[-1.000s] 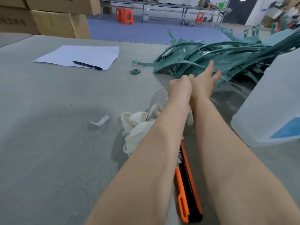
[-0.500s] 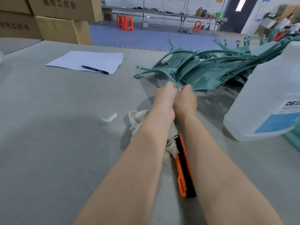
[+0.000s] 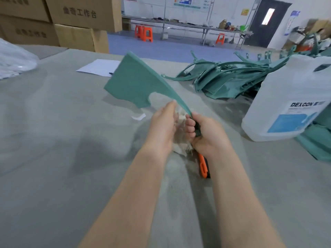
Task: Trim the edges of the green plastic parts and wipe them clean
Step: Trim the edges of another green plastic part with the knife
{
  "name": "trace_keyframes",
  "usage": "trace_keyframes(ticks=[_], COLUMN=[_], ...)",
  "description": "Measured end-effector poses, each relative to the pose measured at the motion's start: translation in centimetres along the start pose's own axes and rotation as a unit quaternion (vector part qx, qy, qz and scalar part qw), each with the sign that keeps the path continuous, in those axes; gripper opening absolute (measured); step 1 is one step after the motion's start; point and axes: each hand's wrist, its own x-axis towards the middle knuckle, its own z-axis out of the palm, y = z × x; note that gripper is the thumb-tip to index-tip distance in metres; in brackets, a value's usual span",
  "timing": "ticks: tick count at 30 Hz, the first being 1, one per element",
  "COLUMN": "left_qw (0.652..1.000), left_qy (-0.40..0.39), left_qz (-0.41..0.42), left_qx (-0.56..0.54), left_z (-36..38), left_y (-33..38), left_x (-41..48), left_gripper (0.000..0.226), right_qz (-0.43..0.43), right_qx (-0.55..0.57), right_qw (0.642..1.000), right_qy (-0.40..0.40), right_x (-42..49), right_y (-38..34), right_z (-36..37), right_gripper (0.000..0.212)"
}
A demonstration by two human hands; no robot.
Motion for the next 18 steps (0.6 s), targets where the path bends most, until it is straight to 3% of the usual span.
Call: trace_keyframes(ticks=[2,5,9,15,18], left_qw=[0.999,0.994,0.985,0.957,0.947], left_qy=[-0.005,0.019,0.045,0.13,0.118], left_qz=[0.036,0.106,0.165,0.25,0.259], left_qx=[-0.014,0.022,-0.029,0.077,0.146], left_z=[-1.1,-2.6,-3.7,-4.5,-4.3], left_y=[-0.3,-0.4,0.5,0.5,0.1], left_x=[-0.4,-0.5,-0.4,0.2,0.3], left_gripper=[0.021,0.046,0.019,0.022,0.022], right_qz=[0.068,0.139,0.185,0.051,-0.126], right_qx=[0.036,0.053,-0.011,-0.282,-0.408], right_qw=[0.996,0.983,0.972,0.947,0.903], right_qy=[-0.051,-0.108,-0.143,-0.147,-0.039], right_x=[-0.5,-0.6,-1.1,-1.8,-1.5], right_y=[0.8,1.1,1.6,2.3,1.9], right_z=[0.3,0.4,0.6,1.0,0.6], right_gripper=[0.035,0.036,0.033,0.028,0.022])
